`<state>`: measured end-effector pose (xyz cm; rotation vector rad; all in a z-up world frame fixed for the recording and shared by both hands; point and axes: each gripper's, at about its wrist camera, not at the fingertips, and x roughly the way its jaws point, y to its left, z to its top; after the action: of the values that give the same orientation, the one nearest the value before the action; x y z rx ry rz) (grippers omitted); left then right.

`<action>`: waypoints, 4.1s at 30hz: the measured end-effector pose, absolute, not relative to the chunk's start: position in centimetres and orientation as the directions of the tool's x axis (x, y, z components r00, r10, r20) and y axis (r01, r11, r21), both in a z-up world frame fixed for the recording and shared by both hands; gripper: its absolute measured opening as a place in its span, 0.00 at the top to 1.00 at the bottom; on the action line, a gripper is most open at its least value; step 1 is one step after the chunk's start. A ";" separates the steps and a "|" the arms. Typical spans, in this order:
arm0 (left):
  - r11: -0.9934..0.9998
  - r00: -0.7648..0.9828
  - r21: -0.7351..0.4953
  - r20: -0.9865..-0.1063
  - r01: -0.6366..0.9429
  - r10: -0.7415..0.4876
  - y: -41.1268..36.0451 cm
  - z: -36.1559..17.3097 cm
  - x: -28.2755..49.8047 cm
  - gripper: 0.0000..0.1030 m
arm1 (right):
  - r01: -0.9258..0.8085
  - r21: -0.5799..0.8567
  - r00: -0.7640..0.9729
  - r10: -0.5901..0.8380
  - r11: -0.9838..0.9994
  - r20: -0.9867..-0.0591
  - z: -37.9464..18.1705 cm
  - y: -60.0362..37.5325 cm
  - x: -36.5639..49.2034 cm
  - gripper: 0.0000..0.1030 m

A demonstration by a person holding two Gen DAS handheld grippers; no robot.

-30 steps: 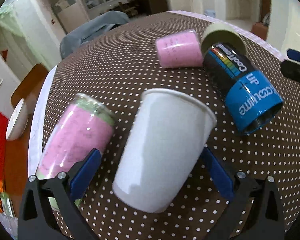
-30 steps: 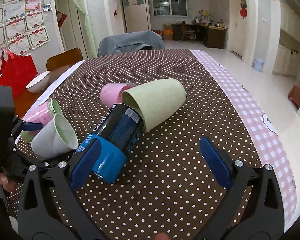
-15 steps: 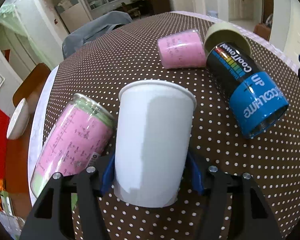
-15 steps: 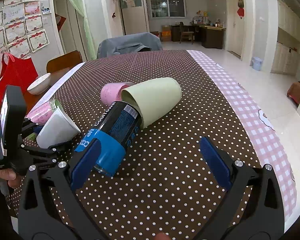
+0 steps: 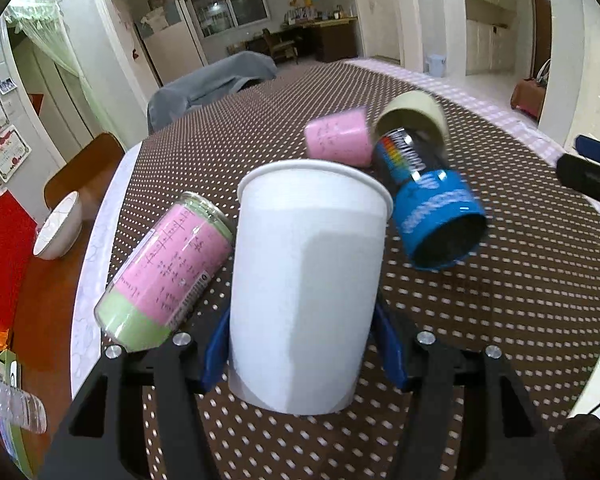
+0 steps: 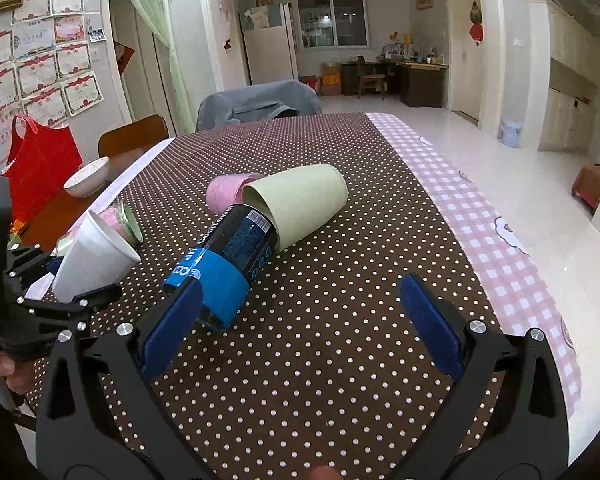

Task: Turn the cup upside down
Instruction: 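Lift the white paper cup with the left tool and carry it toward the right tool, then grasp the white cup with the right tool while the left tool releases it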

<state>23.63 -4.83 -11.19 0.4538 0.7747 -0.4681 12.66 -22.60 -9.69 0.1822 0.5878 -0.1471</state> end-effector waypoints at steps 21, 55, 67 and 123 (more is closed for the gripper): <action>0.748 0.564 0.135 -0.745 0.650 -0.356 -8.8 -12.3 13.0 0.40 | 0.205 0.123 0.850 -0.114 0.971 -0.515 -8.8 -24.2 4.8 0.06; 0.817 0.685 0.186 -0.662 0.545 -0.306 -7.4 -11.9 11.4 0.20 | 0.157 0.182 0.856 -0.042 0.971 -0.515 -8.7 -23.7 4.0 0.06; 0.915 0.771 0.102 -0.578 0.391 -0.266 -2.7 -8.9 10.2 0.20 | -0.013 0.184 0.861 0.105 0.983 -0.498 -7.5 -22.9 6.2 0.06; 0.995 0.720 -0.003 -0.690 0.099 -0.074 3.5 -11.8 12.4 0.20 | -0.965 -0.230 0.224 0.060 -0.123 -0.973 -15.6 -5.5 12.0 0.18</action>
<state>12.43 3.50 -11.75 0.0346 0.7609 -0.0959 12.04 -5.54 -15.63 -1.3690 0.9406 1.1498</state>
